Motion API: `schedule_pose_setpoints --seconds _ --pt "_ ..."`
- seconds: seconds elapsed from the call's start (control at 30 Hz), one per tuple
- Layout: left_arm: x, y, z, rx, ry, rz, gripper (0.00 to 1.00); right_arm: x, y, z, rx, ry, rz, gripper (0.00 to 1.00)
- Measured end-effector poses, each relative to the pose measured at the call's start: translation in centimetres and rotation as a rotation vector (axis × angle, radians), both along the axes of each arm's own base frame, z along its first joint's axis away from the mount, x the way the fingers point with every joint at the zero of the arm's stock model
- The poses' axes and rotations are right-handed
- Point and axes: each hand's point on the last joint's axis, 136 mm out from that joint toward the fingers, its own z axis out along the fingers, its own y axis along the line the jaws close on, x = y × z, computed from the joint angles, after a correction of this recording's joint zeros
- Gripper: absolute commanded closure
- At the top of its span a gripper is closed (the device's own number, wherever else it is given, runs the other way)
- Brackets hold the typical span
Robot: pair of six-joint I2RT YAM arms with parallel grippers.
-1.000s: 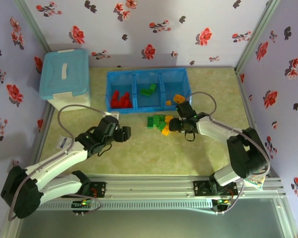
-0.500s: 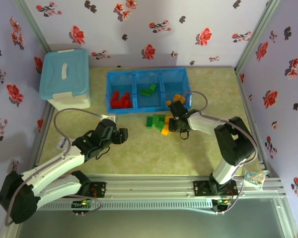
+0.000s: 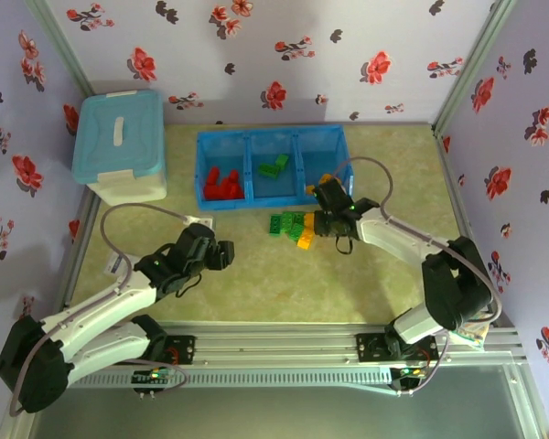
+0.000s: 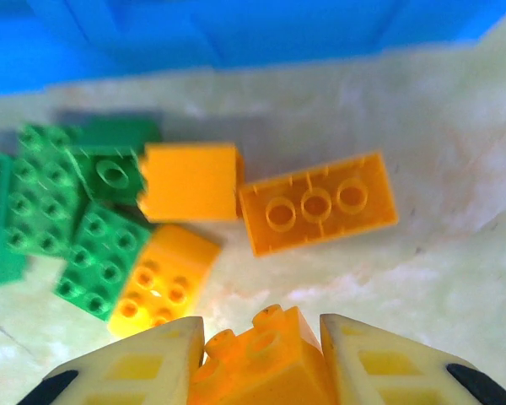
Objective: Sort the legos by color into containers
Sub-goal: Pick up the lego from the center of the table, then place the lego in the container.
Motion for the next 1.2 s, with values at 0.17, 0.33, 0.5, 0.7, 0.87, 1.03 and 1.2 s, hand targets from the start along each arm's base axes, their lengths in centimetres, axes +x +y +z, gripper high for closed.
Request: schedule_pose_setpoints --seconds 0.17,0.33,0.5,0.7,0.87,1.03,1.2 --pt "-0.7 -0.6 -0.2 -0.008 0.006 -0.018 0.34 4.9 0.0 4.9 0.009 -0.092 -0.014 0.75" --pt "-1.6 -1.1 -0.4 -0.027 0.011 -0.035 0.34 9.7 -0.9 5.8 -0.006 -0.095 -0.037 0.74" --pt "-2.4 -1.6 -0.9 -0.032 0.024 -0.049 0.34 13.3 -1.1 4.6 -0.032 -0.055 -0.037 0.72" --pt "-2.6 -2.0 -1.1 -0.035 0.031 -0.058 0.34 15.5 -0.1 4.2 -0.014 -0.028 -0.003 0.32" --pt "-2.4 -2.3 -1.8 -0.022 0.042 -0.059 0.34 14.4 0.5 3.8 0.027 -0.009 0.028 0.3" --pt "-2.0 -3.0 -2.7 0.005 0.066 -0.063 0.32 11.2 0.1 3.4 0.072 0.013 0.04 0.31" --pt "-0.5 -4.8 -2.6 0.013 0.07 -0.066 0.27 7.9 -0.5 3.7 0.129 -0.006 0.034 0.32"
